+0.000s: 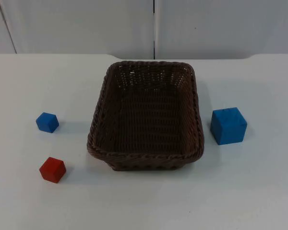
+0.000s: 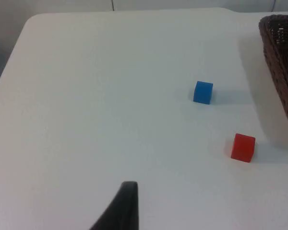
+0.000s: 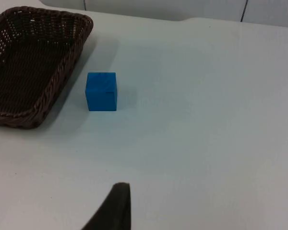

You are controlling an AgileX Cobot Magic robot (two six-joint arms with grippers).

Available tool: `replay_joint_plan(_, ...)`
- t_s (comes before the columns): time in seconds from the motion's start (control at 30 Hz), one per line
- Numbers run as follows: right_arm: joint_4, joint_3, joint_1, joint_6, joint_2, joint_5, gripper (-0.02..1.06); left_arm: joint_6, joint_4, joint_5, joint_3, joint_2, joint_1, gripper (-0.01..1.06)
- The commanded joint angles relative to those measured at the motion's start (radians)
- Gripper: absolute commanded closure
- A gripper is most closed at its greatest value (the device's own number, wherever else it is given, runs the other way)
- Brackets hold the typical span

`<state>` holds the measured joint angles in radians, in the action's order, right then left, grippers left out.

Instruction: Pick up the basket with the left hand and place the largest block into the basket with the right hand.

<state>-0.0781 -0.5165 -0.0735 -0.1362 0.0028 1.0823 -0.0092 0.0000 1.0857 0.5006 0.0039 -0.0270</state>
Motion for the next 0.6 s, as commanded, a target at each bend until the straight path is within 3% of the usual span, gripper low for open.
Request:
replay_joint_plan(0.0, -0.007, 0.001, 0.004, -0.009, -0.003, 0.0, -0.01, 0.001, -0.01, -0.011, -0.004, -0.004, 0.004, 0.0)
replay_joint_plan(0.57, -0.007, 0.001, 0.004, -0.009, -0.003, 0.0, -0.01, 0.001, -0.046, -0.017, -0.004, -0.004, 0.004, 0.0)
